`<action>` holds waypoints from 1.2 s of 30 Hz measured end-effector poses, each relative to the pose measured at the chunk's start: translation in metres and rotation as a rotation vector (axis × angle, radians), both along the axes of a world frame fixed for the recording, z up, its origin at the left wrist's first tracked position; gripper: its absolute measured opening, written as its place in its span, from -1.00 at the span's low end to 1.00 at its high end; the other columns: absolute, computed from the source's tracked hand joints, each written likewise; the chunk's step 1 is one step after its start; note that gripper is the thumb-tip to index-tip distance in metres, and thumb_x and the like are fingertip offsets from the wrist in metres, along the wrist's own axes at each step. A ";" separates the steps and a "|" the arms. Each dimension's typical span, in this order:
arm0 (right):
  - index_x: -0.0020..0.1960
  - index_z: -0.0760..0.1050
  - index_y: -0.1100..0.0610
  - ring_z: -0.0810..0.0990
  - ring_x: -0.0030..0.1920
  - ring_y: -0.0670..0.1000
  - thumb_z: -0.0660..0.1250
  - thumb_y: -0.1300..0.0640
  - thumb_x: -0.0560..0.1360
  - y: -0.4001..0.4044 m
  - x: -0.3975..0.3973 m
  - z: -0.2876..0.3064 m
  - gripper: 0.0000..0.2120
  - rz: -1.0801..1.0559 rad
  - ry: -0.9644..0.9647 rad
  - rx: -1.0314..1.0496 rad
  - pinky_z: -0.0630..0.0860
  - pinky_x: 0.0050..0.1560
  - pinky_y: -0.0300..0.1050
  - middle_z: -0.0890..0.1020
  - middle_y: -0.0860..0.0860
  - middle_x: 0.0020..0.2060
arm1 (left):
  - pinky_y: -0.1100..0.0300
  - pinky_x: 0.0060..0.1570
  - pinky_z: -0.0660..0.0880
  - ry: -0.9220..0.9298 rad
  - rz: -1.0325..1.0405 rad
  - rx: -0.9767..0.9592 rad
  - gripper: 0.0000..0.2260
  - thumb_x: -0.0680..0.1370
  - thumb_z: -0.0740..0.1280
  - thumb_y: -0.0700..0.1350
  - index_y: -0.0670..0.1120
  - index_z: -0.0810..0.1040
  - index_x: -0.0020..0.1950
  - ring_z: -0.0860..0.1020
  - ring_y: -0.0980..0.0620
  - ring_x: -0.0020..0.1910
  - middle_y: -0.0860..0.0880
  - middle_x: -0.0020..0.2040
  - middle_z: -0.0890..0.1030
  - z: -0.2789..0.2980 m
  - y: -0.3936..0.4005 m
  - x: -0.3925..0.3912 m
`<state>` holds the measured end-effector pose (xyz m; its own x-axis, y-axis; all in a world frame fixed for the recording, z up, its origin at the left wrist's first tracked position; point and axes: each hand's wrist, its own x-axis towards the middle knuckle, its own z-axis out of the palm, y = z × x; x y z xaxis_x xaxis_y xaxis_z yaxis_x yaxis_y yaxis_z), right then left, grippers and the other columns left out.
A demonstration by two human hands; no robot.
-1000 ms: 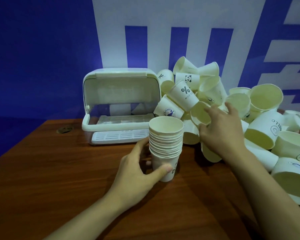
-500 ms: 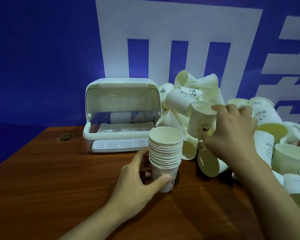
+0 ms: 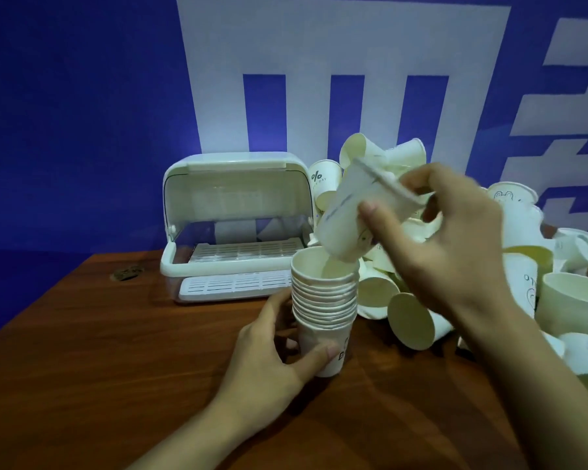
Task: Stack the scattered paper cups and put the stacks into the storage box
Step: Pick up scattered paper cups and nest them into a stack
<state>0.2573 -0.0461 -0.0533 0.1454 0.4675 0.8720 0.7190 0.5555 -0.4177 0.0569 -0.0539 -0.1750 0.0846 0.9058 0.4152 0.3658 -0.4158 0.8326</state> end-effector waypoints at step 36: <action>0.24 0.51 -0.05 0.30 0.27 0.18 0.50 0.11 0.37 0.068 -0.016 -0.069 -0.53 -0.255 -0.584 -0.298 0.28 0.06 0.09 0.43 0.04 0.23 | 0.53 -0.04 0.51 -0.030 0.064 0.042 -0.47 0.36 0.69 -0.04 0.22 0.54 0.22 0.61 0.44 0.07 0.50 0.05 0.63 0.001 0.001 0.001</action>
